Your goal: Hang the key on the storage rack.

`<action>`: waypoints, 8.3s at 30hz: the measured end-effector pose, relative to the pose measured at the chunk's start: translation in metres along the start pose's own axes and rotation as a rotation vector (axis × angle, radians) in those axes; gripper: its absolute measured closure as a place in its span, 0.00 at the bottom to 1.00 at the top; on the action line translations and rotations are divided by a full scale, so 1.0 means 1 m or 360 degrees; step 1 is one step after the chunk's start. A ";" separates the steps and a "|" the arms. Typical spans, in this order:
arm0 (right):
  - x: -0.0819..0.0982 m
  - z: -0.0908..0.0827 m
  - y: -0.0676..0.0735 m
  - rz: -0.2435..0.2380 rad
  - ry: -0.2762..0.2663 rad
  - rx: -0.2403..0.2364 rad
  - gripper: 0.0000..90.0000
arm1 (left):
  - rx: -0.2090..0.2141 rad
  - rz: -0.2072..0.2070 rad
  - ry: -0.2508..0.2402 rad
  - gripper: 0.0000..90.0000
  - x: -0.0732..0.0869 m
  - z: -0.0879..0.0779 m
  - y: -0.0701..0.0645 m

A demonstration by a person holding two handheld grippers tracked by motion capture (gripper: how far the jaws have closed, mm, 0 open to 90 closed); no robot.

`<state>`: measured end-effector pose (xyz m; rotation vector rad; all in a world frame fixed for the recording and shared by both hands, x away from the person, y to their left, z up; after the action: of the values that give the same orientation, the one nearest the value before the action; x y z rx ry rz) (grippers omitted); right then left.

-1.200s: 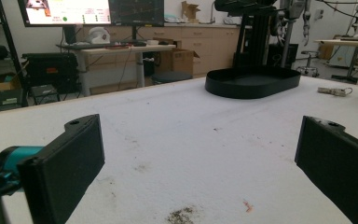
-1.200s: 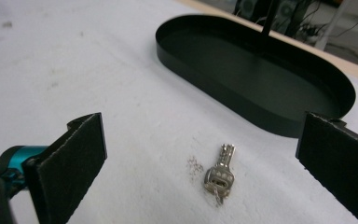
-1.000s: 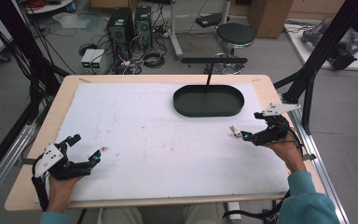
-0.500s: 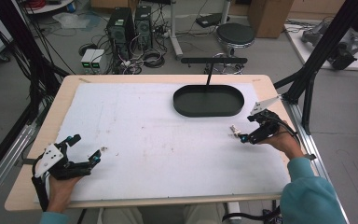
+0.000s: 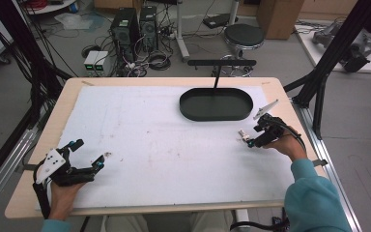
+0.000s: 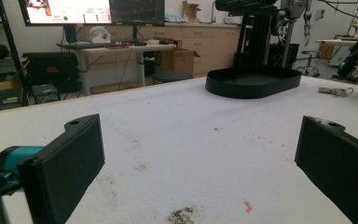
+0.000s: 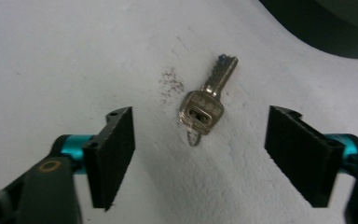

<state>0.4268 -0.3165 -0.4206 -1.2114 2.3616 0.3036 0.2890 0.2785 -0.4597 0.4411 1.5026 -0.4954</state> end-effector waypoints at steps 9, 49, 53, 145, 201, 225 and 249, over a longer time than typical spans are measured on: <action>0.002 0.001 -0.005 0.0006 0.0055 0.0020 0.50 | 0.0002 -0.0001 -0.0002 0.02 0.000 0.000 0.000; 0.000 0.010 -0.002 -0.0040 0.0180 -0.0004 0.96 | 0.0002 0.0001 -0.0003 0.02 0.000 0.000 0.000; 0.000 0.010 -0.002 -0.0046 0.0184 0.0011 0.97 | 0.0003 0.0000 -0.0003 0.02 0.000 0.000 0.000; -0.213 -0.030 -0.045 0.0136 -0.0653 0.0008 0.99 | 0.0004 -0.0007 0.0021 0.02 0.000 0.002 0.000; -0.206 -0.022 -0.068 0.0188 -0.0757 0.0018 0.97 | 0.0005 -0.0006 0.0026 0.02 0.000 0.002 0.000; -0.206 -0.040 -0.053 0.0378 -0.0864 0.0182 0.00 | 0.0005 -0.0001 0.0028 0.02 0.000 0.002 0.000; -0.052 -0.047 0.062 0.0131 -0.1251 0.0066 0.00 | 0.0006 -0.0004 0.0021 0.02 0.000 0.002 0.000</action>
<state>0.3890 -0.2620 -0.3550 -0.7708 1.7150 0.6227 0.2903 0.2773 -0.4597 0.4463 1.5153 -0.4980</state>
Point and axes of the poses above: each handheld gripper's, and its own axes: z roughly forward along the jaws, x roughly out of its underside, y roughly to its left, the point moved 3 cm from there along z, roughly forward along the jaws, and after that the axes turned 3 degrees about -y, right-handed, at the moved point
